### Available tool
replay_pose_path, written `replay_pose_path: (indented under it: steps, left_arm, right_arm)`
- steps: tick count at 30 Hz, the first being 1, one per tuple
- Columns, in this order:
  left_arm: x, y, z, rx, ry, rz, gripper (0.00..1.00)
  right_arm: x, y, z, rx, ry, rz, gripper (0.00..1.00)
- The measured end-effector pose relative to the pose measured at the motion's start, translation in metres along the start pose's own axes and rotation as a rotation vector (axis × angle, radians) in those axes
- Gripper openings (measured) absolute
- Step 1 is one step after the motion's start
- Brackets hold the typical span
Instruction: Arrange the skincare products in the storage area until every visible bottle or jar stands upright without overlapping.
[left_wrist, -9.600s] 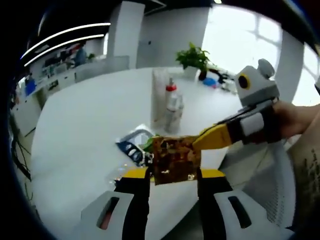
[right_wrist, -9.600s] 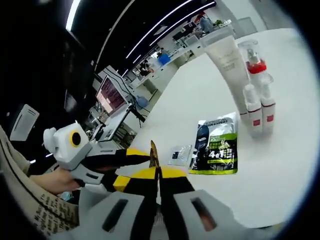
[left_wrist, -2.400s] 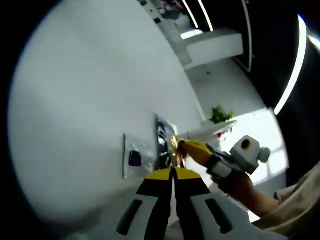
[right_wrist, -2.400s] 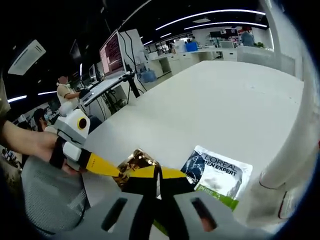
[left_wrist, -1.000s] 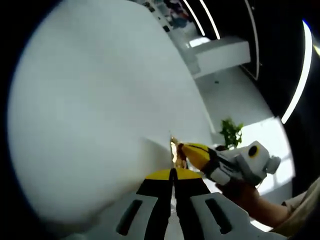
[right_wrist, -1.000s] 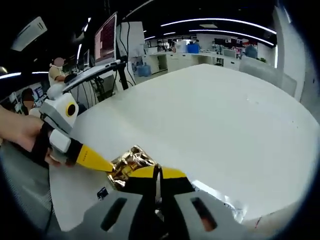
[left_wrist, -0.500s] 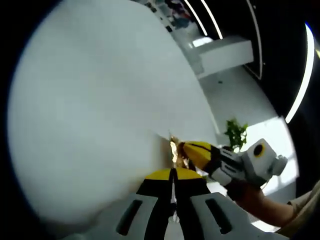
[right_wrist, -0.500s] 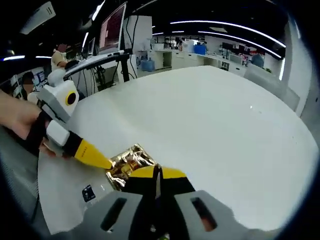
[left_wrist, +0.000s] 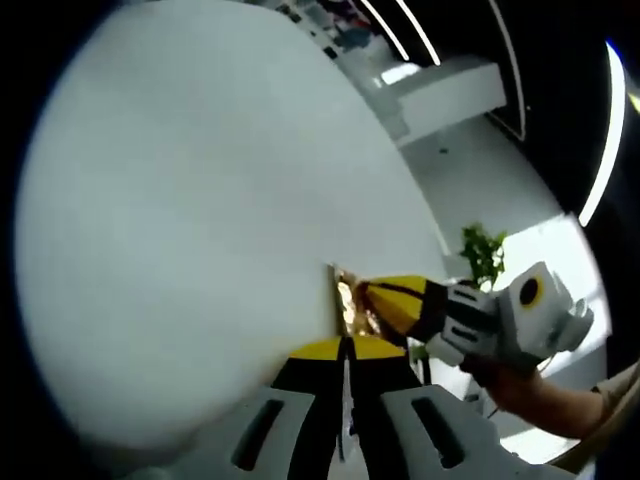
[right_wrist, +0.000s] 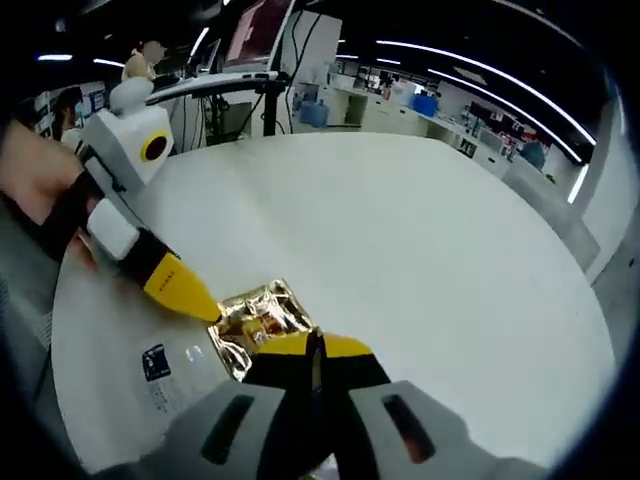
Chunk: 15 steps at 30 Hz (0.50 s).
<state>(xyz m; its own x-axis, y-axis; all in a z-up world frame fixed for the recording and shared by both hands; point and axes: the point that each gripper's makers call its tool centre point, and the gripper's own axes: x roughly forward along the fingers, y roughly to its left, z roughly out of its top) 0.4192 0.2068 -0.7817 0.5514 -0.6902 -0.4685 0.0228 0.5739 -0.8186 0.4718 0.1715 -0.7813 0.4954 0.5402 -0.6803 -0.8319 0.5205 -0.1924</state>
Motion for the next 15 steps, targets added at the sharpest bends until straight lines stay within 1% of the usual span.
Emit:
replay_pose_path:
  steps: [3,5,8,11,13,14,15]
  left_arm:
    - [-0.001,-0.001,-0.001,0.029,0.009,0.005,0.00]
    - [-0.003,0.000,-0.001,0.055,0.011,0.015,0.00]
    - [-0.007,0.003,0.000,0.154,0.021,0.055,0.00]
    - [-0.009,0.002,0.003,0.230,0.027,0.078,0.00]
    - [-0.010,0.005,0.007,0.332,0.038,0.124,0.00]
    - [-0.010,0.005,0.008,0.398,0.050,0.144,0.00]
    - [-0.009,0.004,0.009,0.430,0.054,0.148,0.00]
  right_arm:
    - [0.000,0.000,0.000,-0.028,0.002,0.000,0.02]
    - [0.000,0.000,0.000,-0.032,0.001,0.000,0.02]
    - [0.000,0.000,0.000,-0.032,0.000,-0.002,0.01]
    - [0.000,0.000,0.000,-0.033,0.001,-0.005,0.01]
    - [0.000,0.000,0.000,-0.033,0.003,-0.007,0.01]
    - [0.000,0.000,0.000,-0.033,0.004,-0.008,0.01]
    - [0.000,0.000,0.000,-0.033,0.005,-0.010,0.01]
